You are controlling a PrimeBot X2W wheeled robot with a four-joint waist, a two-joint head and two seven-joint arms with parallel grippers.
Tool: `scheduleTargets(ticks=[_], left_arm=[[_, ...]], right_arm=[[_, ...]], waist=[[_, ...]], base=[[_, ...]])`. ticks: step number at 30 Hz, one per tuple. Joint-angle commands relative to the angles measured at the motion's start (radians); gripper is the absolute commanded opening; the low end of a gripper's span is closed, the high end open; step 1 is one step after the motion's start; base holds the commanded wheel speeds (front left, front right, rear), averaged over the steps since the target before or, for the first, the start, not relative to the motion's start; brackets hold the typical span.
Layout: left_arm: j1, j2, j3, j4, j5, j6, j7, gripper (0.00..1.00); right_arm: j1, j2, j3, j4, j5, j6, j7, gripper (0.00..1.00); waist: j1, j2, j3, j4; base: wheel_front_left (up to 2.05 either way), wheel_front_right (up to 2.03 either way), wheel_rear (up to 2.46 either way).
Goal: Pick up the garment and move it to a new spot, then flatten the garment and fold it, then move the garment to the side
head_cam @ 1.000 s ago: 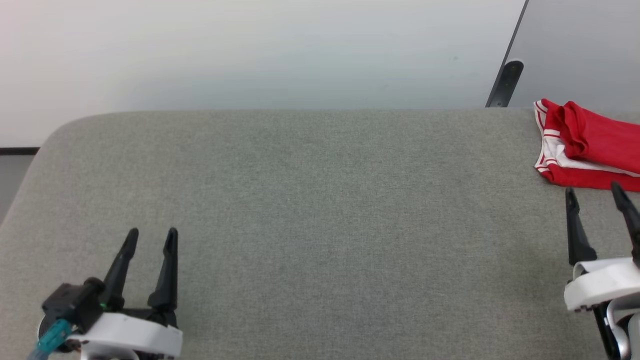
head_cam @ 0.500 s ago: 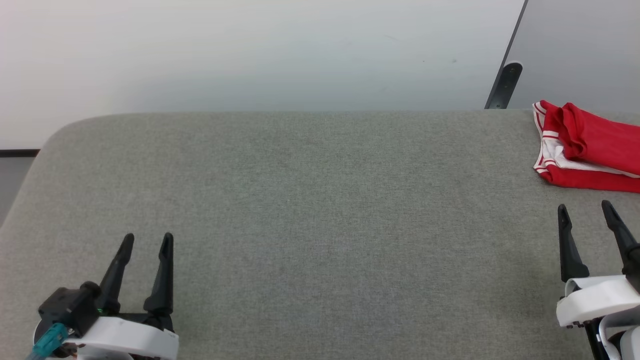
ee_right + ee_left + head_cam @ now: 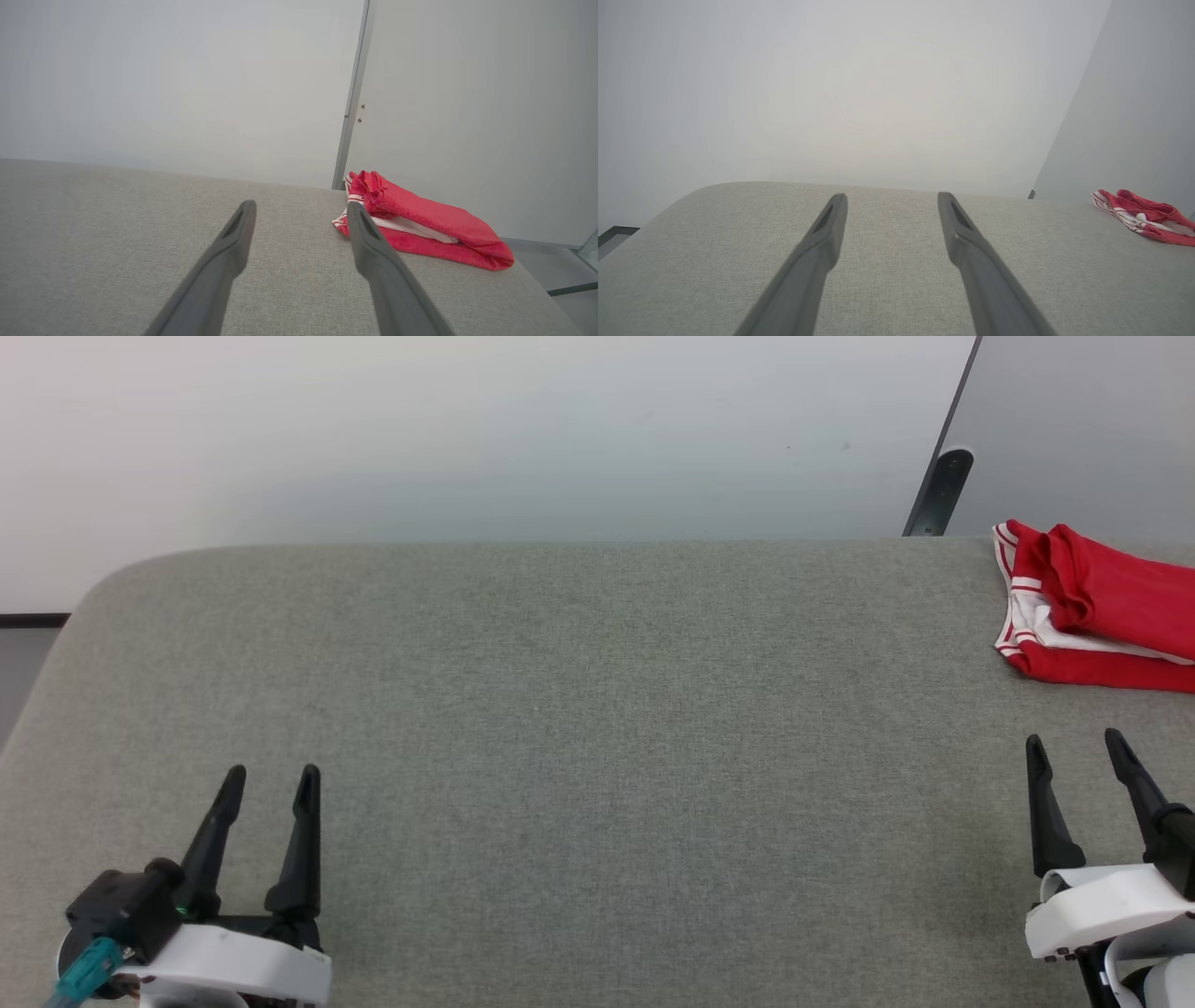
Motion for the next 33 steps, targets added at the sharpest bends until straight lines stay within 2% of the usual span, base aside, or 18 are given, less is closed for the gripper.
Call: scheduleTargets(ticks=[1, 16, 17, 22, 33], left_arm=[[0.005, -0.004, 0.004, -0.002, 0.005, 0.000, 0.001, 1.00], [0.014, -0.009, 0.003, -0.015, 0.019, 0.000, 0.001, 1.00], [0.003, -0.010, 0.002, -0.009, 0.014, 0.000, 0.000, 0.00], [0.027, -0.041, -0.011, 0.032, 0.001, 0.000, 0.004, 0.00], [0.014, -0.067, 0.006, 0.045, -0.181, 0.000, 0.056, 0.00]], right_arm=[[0.012, 0.003, 0.006, 0.002, 0.005, -0.001, -0.005, 1.00], [0.021, 0.004, 0.024, 0.041, 0.044, -0.001, -0.005, 1.00], [0.008, 0.005, 0.023, 0.043, 0.038, 0.000, 0.001, 0.00], [0.033, 0.022, 0.022, 0.085, 0.051, 0.000, 0.012, 0.00], [0.037, 0.039, 0.012, 0.066, 0.270, 0.000, 0.069, 0.00]], waist=[[0.0000, 0.0000, 0.000, 0.000], [0.0000, 0.0000, -0.002, 0.000], [0.0000, 0.0000, -0.002, 0.000], [0.0000, 0.0000, -0.002, 0.000], [0.0000, 0.0000, -0.007, -0.003]], base=[[0.00, 0.00, 0.00], [0.00, 0.00, 0.00], [0.00, 0.00, 0.00], [0.00, 0.00, 0.00], [0.00, 0.00, 0.00]])
